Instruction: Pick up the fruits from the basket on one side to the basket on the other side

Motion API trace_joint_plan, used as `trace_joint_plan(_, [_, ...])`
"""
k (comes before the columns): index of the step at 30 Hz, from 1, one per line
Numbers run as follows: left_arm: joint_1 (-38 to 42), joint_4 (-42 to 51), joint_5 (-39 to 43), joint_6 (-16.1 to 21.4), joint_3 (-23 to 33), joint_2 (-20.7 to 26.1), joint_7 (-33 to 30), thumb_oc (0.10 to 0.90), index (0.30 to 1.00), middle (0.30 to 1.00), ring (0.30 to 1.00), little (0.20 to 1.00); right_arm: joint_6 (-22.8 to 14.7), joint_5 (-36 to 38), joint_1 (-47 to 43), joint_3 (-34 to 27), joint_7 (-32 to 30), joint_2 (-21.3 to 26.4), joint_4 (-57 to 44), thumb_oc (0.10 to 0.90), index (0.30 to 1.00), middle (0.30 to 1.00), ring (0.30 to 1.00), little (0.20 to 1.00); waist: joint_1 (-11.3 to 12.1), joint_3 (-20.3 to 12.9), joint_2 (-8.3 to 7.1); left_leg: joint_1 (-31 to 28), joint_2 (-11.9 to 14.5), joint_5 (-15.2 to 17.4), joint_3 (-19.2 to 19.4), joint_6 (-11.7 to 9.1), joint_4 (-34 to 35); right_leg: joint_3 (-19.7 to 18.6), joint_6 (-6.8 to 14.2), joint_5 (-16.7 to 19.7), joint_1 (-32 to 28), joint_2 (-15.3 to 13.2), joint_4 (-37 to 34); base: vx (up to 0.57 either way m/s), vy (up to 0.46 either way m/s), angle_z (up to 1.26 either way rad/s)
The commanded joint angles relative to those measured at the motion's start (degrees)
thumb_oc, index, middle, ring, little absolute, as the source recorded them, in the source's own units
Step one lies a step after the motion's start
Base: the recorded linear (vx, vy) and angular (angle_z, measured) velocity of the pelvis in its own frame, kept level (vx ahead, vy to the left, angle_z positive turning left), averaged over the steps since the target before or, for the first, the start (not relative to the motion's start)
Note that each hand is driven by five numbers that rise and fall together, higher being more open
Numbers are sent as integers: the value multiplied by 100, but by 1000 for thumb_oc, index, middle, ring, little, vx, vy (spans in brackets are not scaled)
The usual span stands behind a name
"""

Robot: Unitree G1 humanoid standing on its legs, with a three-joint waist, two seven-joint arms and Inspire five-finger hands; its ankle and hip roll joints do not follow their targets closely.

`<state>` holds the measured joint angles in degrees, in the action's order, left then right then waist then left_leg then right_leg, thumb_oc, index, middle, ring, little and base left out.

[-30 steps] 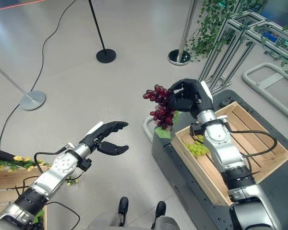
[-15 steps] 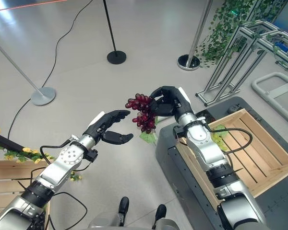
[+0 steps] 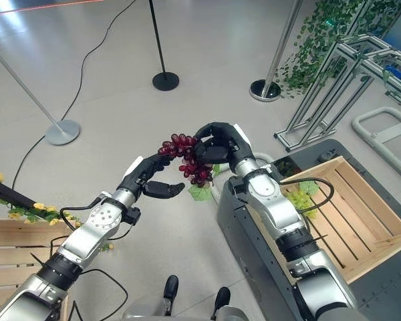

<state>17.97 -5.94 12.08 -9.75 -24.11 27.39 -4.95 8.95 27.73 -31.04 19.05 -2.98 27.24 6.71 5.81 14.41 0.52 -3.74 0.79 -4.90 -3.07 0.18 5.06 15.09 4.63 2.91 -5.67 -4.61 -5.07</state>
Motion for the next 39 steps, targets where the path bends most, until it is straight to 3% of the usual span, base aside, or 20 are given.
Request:
trace_joint_plan(1, [628,-421,167,307,-218,-192,97,800,900,900,900,900,-599,558,-1146,95,63,-353,-577,400,300,300,300,300,25,-1001,-259,-161,35,339,233,-78,-6,-202,-10,16,-182,-276,7,0,0,0])
trace_joint_plan(10, [722,-534,664,410,-376,-451,137,800,900,900,900,900,-544,832,-1224,219,27,-531,-606,400,300,300,300,300,-10,-1046,-271,-182,42,336,277,-84,-6,-232,2,32,-186,-283,7,0,0,0])
trace_joint_plan(18, [936,-855,689,575,-305,-649,-626,800,900,900,900,900,-398,958,-1309,338,33,-789,-542,400,300,300,300,300,-31,-1074,-293,-202,44,334,287,-87,-6,-255,-10,40,-195,-282,7,0,0,0])
trace_joint_plan(29, [931,-904,207,596,58,-593,-1749,800,900,900,900,900,-232,788,-1133,232,15,-754,-574,400,300,300,300,300,-27,-1071,-334,-200,46,331,272,-91,-6,-253,-13,34,-196,-271,7,0,0,0])
trace_joint_plan(39, [891,-808,726,694,179,-718,-1653,800,900,900,900,900,-166,991,-924,217,148,-875,-588,400,300,300,300,300,-25,-1060,-345,-192,56,320,277,-87,-6,-236,-9,47,-187,-276,7,0,0,0])
